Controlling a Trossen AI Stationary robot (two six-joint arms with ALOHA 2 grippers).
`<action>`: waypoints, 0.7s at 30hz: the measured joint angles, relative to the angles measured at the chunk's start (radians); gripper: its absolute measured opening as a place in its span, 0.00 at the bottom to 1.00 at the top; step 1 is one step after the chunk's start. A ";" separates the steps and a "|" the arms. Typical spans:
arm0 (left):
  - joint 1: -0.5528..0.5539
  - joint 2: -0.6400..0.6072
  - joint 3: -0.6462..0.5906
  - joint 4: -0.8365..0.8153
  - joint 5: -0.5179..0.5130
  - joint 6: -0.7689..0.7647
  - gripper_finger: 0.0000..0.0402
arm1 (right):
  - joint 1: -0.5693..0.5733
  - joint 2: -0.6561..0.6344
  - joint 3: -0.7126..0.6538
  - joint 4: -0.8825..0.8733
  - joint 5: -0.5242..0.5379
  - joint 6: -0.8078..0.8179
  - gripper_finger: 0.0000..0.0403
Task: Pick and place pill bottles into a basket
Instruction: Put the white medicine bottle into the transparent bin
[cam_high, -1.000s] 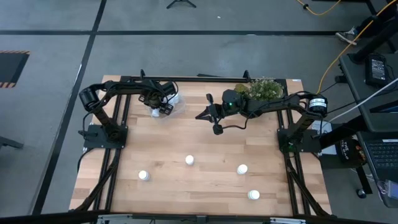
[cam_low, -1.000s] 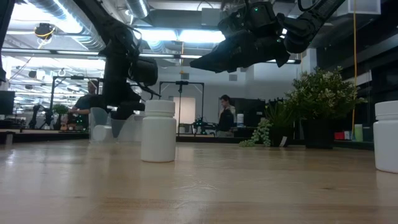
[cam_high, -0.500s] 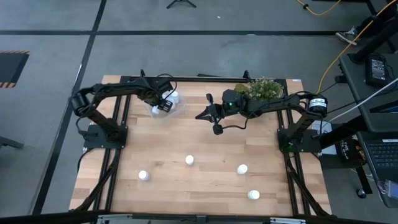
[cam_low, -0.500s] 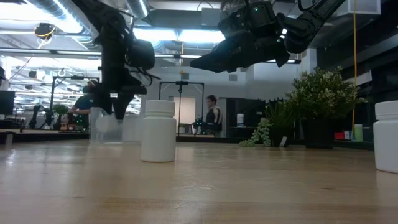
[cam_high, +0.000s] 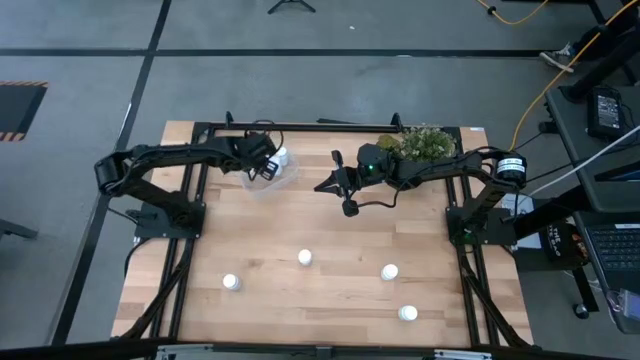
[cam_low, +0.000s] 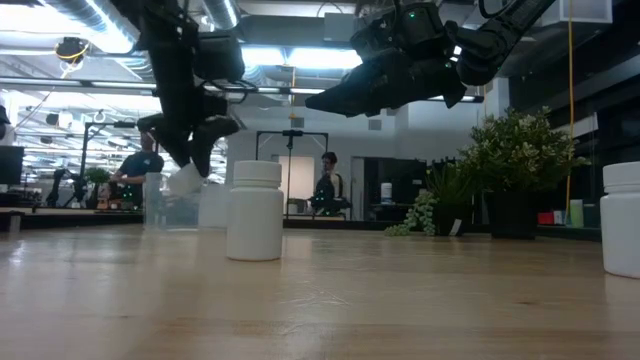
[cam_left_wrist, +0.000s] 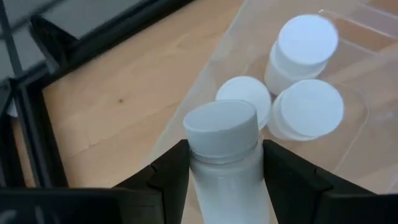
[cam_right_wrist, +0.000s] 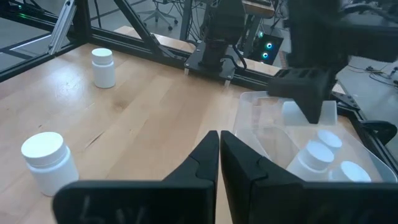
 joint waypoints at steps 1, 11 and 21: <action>-0.011 -0.006 -0.017 0.019 -0.022 0.000 0.43 | 0.000 0.000 0.000 0.000 0.000 0.000 0.05; -0.128 -0.081 -0.153 0.191 -0.199 -0.044 0.43 | 0.000 0.000 0.000 0.000 0.000 0.000 0.05; -0.203 -0.088 -0.301 0.430 -0.352 -0.108 0.43 | 0.000 0.000 0.000 0.000 0.000 0.000 0.05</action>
